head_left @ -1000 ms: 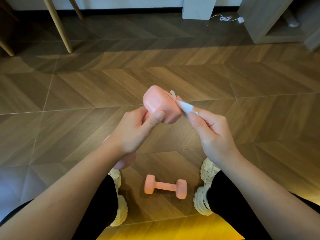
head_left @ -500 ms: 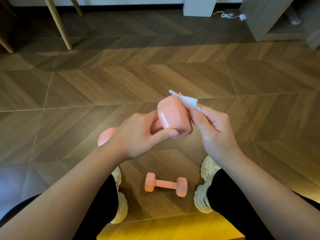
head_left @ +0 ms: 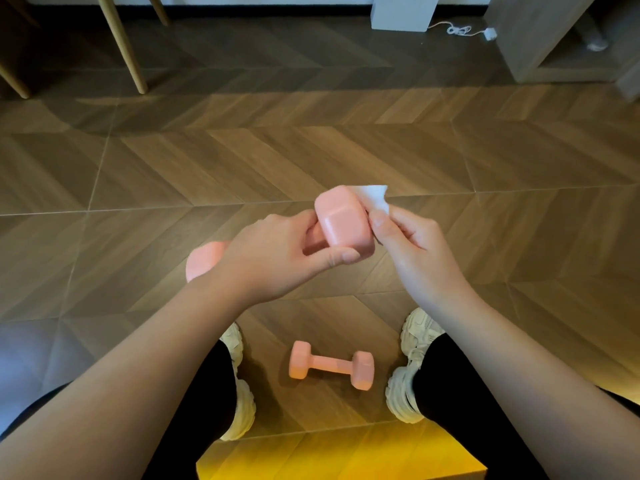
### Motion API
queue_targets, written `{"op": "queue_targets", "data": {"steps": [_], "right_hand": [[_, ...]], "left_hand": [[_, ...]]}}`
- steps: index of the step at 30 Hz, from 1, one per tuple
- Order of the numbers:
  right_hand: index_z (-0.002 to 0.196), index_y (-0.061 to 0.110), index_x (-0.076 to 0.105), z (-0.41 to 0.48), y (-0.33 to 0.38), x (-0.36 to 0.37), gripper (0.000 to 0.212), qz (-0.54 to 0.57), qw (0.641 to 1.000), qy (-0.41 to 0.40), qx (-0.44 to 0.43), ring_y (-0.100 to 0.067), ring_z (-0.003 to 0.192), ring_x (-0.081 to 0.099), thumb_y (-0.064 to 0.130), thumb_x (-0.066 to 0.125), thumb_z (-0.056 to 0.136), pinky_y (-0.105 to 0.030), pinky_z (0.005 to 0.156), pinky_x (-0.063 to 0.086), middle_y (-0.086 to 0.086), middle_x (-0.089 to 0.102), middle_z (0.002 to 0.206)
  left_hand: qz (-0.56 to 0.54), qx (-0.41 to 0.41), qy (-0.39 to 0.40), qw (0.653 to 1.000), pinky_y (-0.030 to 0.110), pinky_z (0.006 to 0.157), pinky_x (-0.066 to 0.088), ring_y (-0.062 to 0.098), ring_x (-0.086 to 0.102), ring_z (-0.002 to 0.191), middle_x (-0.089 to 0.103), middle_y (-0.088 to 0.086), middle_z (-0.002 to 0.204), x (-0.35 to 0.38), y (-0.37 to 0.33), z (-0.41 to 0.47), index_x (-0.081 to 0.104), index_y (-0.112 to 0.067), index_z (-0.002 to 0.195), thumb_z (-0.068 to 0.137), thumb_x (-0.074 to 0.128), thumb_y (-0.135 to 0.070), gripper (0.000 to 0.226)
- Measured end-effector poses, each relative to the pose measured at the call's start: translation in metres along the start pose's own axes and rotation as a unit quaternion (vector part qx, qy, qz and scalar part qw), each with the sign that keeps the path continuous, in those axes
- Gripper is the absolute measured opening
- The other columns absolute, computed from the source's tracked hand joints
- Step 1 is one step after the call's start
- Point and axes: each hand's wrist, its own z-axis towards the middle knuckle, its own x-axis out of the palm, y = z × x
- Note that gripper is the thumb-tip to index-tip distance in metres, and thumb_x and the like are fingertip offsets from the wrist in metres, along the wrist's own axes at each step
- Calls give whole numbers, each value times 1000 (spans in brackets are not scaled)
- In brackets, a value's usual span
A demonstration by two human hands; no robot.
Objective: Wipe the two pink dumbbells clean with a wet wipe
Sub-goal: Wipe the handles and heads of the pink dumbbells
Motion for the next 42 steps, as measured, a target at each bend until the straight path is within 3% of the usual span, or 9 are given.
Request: {"op": "queue_targets", "data": {"steps": [3, 7, 14, 19, 23, 28, 31, 37, 42], "right_hand": [[102, 23, 72, 2, -5, -4, 34, 94, 982, 70, 149, -15, 103, 68, 51, 58, 90, -37, 98, 51, 0, 75, 105], [115, 24, 67, 3, -11, -4, 45, 110, 954, 152, 234, -10, 108, 67, 41, 77, 75, -32, 96, 52, 5, 74, 113], [103, 15, 71, -2, -25, 11, 58, 162, 936, 52, 307, -16, 98, 71, 40, 89, 54, -35, 89, 56, -3, 77, 100], [107, 9, 68, -8, -32, 22, 67, 274, 885, -9, 375, -20, 86, 72, 45, 82, 51, -41, 83, 60, -15, 73, 107], [114, 7, 64, 0, -27, 13, 80, 271, 892, -53, 358, -20, 90, 72, 49, 82, 48, -34, 78, 60, -11, 75, 101], [108, 3, 66, 9, -18, 4, 62, 259, 914, -104, 296, -16, 88, 73, 42, 81, 62, -31, 77, 60, -3, 77, 87], [108, 7, 66, 7, -13, 8, 50, 274, 915, -68, 287, -14, 90, 72, 40, 79, 73, -32, 84, 59, 1, 77, 88], [106, 19, 69, -3, -1, 32, 61, 222, 935, 16, 275, -14, 97, 71, 57, 83, 60, -38, 94, 55, 2, 77, 97], [112, 31, 67, -7, 7, 41, 32, 38, 994, -11, 106, 1, 98, 65, 39, 76, 83, -14, 81, 51, 16, 72, 101]], "left_hand": [[103, 39, 0, 994, 24, 49, 25, 10, 47, 61, 48, -17, 66, 0, -1, 0, 49, -34, 95, 60, 20, -96, 77], [169, 85, 10, 982, 21, 49, 23, 10, 50, 68, 57, -16, 76, -2, 5, -2, 50, -32, 95, 62, 28, -94, 74], [186, 80, 52, 978, 33, 63, 32, 24, 60, 100, 61, -5, 110, 6, 16, 2, 49, -24, 115, 89, 63, -32, 31], [284, 63, -34, 956, 39, 86, 35, 30, 49, 111, 53, 6, 118, 8, 13, -1, 55, -21, 123, 82, 69, -25, 44], [96, 176, -186, 962, 35, 66, 40, 22, 54, 79, 59, 3, 86, 1, 2, -13, 63, -13, 85, 83, 69, -24, 13], [-179, -111, -113, 971, 14, 54, 36, 2, 52, 57, 55, -13, 57, 12, -8, -13, 54, -25, 65, 85, 65, -47, 32], [-475, -243, -73, 843, 25, 61, 42, 11, 59, 71, 66, -8, 76, 5, -8, 4, 62, -21, 88, 85, 65, -55, 34], [-851, -226, -218, 420, 30, 65, 47, 16, 54, 51, 50, -1, 54, -6, -16, 15, 46, -15, 65, 92, 57, -13, 30], [-843, -243, -248, 410, 24, 50, 39, 12, 36, 40, 35, -5, 49, -15, -12, 17, 37, -17, 62, 90, 50, -11, 32]]}}
